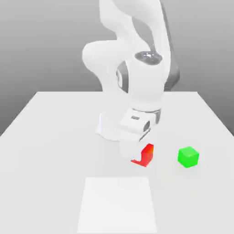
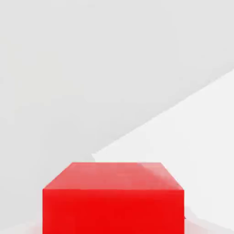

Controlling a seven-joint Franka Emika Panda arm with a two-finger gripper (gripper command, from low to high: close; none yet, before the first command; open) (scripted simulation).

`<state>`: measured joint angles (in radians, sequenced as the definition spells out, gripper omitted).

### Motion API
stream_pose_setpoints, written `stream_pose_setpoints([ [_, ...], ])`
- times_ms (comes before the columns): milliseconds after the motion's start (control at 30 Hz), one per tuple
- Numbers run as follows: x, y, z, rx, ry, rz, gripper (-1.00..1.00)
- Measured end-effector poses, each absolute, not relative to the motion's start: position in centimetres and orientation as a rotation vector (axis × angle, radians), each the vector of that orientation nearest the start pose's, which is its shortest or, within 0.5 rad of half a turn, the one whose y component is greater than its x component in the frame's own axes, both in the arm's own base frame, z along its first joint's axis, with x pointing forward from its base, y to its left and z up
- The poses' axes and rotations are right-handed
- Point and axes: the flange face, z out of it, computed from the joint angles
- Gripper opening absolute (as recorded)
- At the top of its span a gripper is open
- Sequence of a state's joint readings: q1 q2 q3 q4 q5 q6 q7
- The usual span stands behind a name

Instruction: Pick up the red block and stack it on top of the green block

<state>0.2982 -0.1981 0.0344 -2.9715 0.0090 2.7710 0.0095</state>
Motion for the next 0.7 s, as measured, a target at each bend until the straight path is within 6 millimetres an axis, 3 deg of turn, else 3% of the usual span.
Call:
stream_pose_setpoints([
  [233, 27.8, 16.6, 23.2, -3.055, -0.753, 0.002, -1.00],
  [500, 23.3, 22.8, 24.2, -2.965, -1.046, 0.002, -1.00],
  [600, 21.2, 24.8, 24.5, -2.924, -1.151, 0.002, -1.00],
  [700, 20.9, 25.5, 23.0, -2.917, -1.179, -0.001, -1.00],
])
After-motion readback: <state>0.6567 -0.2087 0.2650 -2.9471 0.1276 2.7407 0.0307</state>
